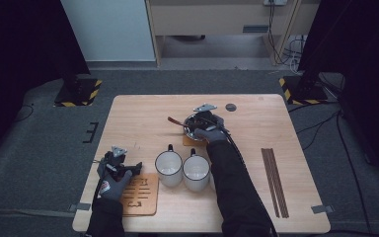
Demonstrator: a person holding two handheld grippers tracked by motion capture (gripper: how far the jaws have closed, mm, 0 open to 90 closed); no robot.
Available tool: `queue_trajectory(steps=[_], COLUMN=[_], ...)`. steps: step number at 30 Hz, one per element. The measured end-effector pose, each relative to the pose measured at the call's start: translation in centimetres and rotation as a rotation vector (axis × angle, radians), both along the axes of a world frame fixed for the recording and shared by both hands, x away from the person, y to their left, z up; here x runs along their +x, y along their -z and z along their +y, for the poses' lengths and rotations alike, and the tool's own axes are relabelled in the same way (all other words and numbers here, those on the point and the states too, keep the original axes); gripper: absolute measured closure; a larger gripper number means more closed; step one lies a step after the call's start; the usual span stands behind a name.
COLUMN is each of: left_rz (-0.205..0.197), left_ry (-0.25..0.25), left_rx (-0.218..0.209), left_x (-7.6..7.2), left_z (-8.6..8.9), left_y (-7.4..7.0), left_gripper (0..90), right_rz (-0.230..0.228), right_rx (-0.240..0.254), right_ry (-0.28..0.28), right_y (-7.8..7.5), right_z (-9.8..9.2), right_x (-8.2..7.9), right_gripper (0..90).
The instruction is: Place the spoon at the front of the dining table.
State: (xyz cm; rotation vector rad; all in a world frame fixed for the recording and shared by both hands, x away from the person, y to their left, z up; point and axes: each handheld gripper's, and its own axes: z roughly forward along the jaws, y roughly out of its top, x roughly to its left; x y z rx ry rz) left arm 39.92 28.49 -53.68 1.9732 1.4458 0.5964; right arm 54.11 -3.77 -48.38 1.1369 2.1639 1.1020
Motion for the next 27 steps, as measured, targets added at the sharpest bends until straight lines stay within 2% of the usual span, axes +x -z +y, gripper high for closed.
queue_trajectory(steps=[2, 4, 9, 18, 22, 27], left_rz=[0.000, 0.000, 0.000, 0.000, 0.000, 0.000], left_ry=[0.000, 0.000, 0.000, 0.000, 0.000, 0.000], left_rx=[0.000, 0.000, 0.000, 0.000, 0.000, 0.000], left_x=[0.0, 0.0, 0.0, 0.0, 0.0, 0.0], left_z=[0.0, 0.0, 0.0, 0.0, 0.0, 0.0], left_y=[0.0, 0.0, 0.0, 0.0, 0.0, 0.0], left_gripper=[2.2, 2.2, 2.2, 2.2, 2.2, 2.2], right_rz=[-0.008, 0.004, 0.014, 0.030, 0.038, 0.023], right_rx=[0.010, 0.025, -0.002, -0.048, -0.062, -0.089], right_ry=[-0.012, -0.035, -0.057, -0.080, -0.054, 0.003], right_y=[-0.1, -0.1, 0.3, 0.7, 0.9, 1.1], right_z=[0.0, 0.2, 0.8, 1.4, 1.4, 1.2], right_x=[-0.1, -0.2, -0.2, 0.0, 0.2, 0.5], right_gripper=[53.3, 55.9, 63.5, 59.1, 55.7, 50.1])
